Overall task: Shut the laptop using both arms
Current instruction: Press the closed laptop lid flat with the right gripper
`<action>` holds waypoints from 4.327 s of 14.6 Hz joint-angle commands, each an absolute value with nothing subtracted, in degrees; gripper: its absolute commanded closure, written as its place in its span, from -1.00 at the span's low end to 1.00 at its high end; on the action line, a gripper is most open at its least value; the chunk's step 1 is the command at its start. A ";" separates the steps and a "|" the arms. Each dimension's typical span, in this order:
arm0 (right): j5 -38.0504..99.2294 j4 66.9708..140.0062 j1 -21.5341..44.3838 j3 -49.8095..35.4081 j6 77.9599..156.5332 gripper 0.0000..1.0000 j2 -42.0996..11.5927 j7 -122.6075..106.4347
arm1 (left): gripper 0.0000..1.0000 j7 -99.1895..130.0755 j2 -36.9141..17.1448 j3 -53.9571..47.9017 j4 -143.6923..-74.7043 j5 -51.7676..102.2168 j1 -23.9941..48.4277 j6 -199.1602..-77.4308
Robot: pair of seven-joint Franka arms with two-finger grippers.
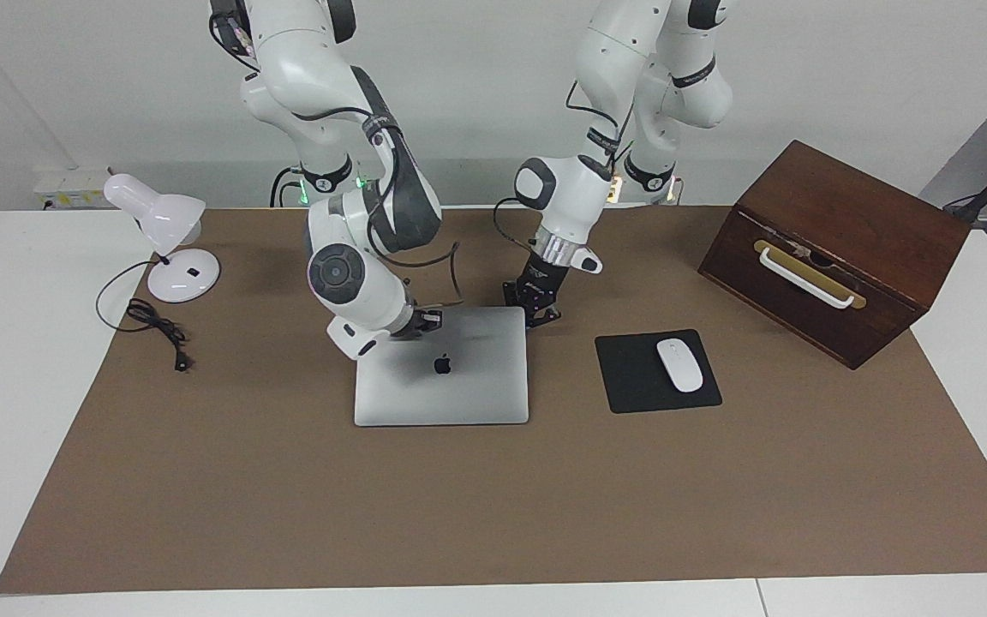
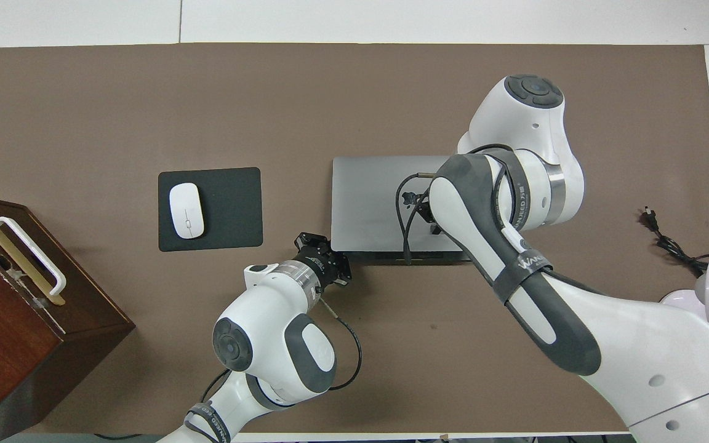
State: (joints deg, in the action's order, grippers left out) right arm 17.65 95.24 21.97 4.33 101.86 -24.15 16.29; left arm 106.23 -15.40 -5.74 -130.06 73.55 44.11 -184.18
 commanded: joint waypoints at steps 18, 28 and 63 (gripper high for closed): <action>19.07 100.55 22.15 3.96 105.38 1.00 -21.53 18.54 | 1.00 105.03 -16.52 -5.45 -135.44 75.41 45.35 -183.96; 18.98 98.88 22.15 3.87 104.33 1.00 -21.45 19.07 | 1.00 105.03 -16.52 -5.45 -135.44 75.76 45.35 -183.96; 18.19 95.28 22.06 5.62 100.02 1.00 -20.48 18.90 | 1.00 105.21 -14.24 -5.36 -134.56 75.94 43.42 -183.43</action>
